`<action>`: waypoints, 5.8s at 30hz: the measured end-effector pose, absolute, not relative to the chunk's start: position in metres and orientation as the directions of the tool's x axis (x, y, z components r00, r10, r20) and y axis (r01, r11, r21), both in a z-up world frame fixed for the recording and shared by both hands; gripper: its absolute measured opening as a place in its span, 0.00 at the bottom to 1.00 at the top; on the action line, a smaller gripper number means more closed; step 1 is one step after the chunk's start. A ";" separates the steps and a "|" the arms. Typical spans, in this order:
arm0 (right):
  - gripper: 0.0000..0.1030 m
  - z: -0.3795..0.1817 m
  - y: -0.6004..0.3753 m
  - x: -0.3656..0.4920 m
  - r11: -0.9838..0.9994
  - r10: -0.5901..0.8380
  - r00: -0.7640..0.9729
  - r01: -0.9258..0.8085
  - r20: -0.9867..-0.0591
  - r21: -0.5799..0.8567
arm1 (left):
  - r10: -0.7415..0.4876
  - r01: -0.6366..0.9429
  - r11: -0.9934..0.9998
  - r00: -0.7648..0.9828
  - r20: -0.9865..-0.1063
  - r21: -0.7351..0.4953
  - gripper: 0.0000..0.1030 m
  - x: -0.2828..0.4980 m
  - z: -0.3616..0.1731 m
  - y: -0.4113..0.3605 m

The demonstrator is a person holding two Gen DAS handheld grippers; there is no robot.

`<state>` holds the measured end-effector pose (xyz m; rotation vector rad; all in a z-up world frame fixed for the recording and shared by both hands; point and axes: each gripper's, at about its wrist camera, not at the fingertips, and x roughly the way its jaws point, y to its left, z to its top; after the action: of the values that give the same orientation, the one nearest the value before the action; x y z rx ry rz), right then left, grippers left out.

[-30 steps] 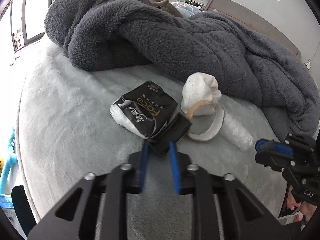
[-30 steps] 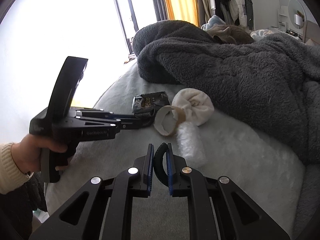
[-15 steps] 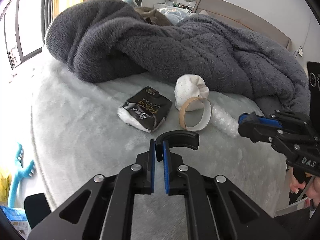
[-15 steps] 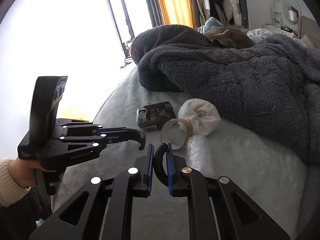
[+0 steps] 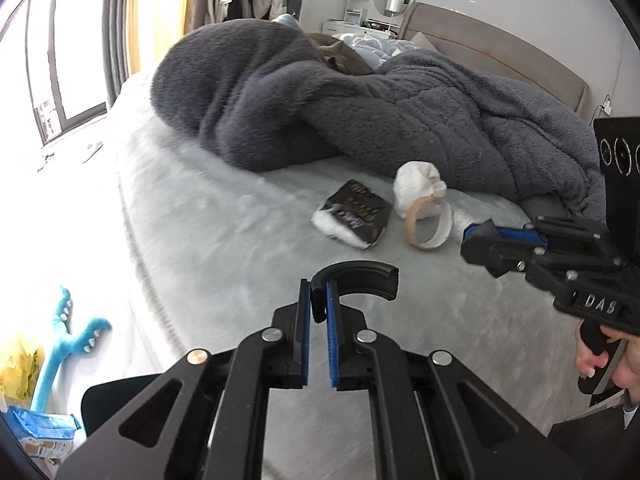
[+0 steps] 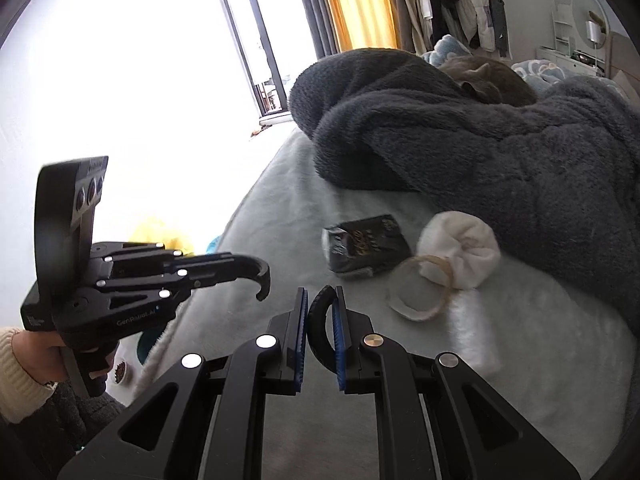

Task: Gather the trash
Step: 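Carry the black clip to the teal bin and open the right gripper, then move both tools back over the bed toward the wrapper and bubble wrap, then grasp the black snack wrapper with the left gripper while the right grasps the bubble wrap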

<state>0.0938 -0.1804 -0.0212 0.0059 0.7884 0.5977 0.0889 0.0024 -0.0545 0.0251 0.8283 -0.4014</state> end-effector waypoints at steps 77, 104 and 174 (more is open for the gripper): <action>0.12 -0.139 0.166 0.080 0.680 0.509 0.137 -0.669 -0.850 0.300 | -0.214 0.073 0.976 0.509 -0.834 -0.206 0.68 0.009 -0.124 0.310; 0.36 -0.177 0.181 0.067 0.688 0.328 0.032 -0.693 -0.944 0.216 | -0.216 0.126 0.974 0.761 -0.612 -0.187 0.73 -0.002 -0.027 0.297; 0.80 -0.051 -0.229 0.126 0.911 0.371 0.583 -0.380 -0.723 0.161 | -0.409 0.388 0.904 0.669 -0.621 -0.178 0.92 0.121 -0.015 0.014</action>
<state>0.1261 -0.2292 -0.0514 -0.0110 0.8414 0.4382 0.1207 0.0136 -0.0153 -0.0321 0.7075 -0.4493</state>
